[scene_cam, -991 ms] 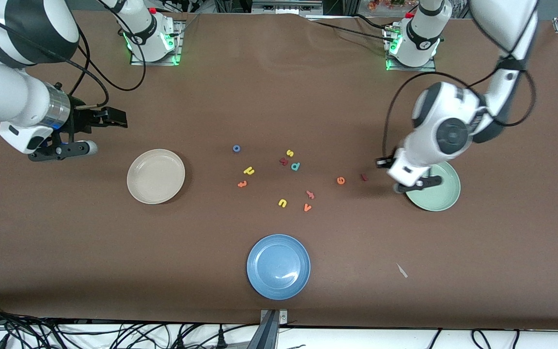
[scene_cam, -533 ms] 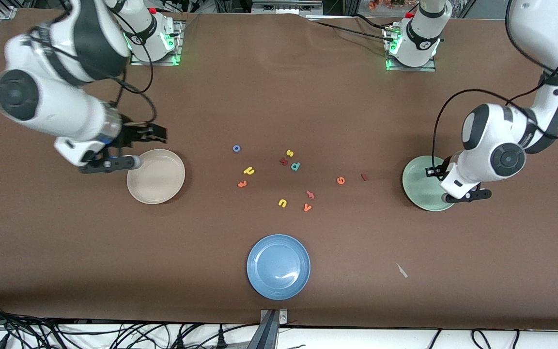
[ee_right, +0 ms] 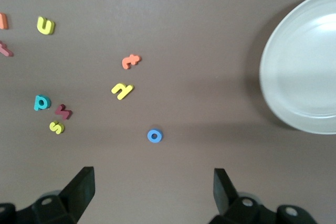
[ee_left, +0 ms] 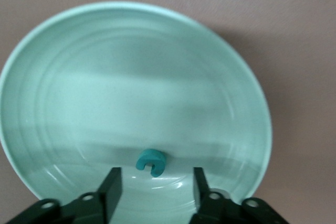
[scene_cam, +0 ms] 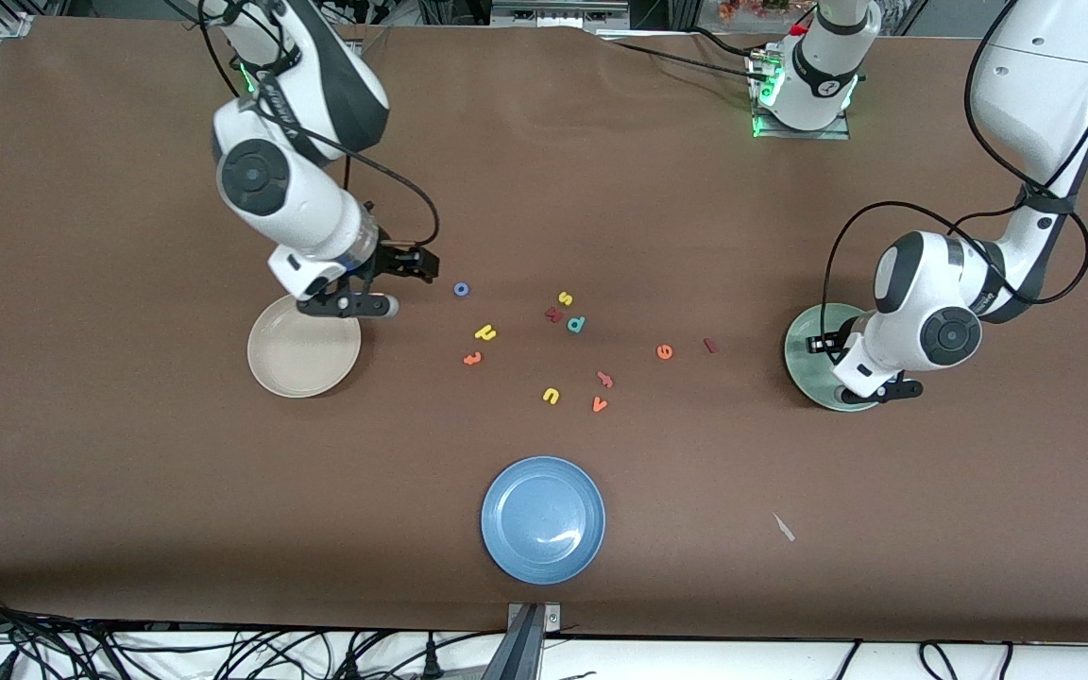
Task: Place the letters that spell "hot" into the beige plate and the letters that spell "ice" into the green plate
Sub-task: 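Grasp the pink letter with the left gripper while the right grasps blue o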
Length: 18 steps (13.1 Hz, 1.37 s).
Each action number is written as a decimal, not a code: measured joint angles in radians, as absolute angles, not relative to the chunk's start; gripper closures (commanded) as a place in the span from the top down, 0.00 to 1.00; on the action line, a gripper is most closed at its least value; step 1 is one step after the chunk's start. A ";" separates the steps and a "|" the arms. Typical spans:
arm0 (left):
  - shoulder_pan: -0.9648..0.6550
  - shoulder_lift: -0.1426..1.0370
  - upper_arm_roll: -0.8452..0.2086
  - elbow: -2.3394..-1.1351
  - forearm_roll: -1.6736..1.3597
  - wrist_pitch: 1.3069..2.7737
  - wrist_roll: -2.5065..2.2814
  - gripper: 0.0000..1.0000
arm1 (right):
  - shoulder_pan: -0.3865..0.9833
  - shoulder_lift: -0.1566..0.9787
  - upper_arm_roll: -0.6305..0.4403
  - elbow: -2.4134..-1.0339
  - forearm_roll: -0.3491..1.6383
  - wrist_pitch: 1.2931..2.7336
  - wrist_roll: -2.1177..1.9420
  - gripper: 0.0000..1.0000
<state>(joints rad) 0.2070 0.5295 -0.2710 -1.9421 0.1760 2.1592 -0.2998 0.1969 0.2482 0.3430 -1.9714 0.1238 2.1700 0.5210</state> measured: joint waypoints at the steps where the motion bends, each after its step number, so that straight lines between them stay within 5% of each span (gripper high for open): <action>1: 0.208 0.519 -0.280 -1.933 0.176 2.158 -0.303 1.00 | 0.197 0.250 0.361 -2.023 0.121 2.233 0.529 1.00; 7: 0.184 0.462 -0.428 -1.889 0.129 2.161 -0.806 1.00 | 0.228 0.268 0.399 -2.225 0.063 2.499 0.537 1.00; 12: 0.101 0.571 -0.430 -1.896 0.127 2.332 -1.138 0.98 | 0.255 0.354 0.401 -2.232 -0.076 2.599 0.615 0.99; 16: 0.058 0.630 -0.430 -1.898 0.127 2.359 -1.162 0.60 | 0.267 0.417 0.401 -2.232 -0.110 2.672 0.617 0.96; 18: 0.055 0.634 -0.430 -1.901 0.127 2.358 -1.161 0.58 | 0.273 0.443 0.401 -2.232 -0.130 2.701 0.621 0.95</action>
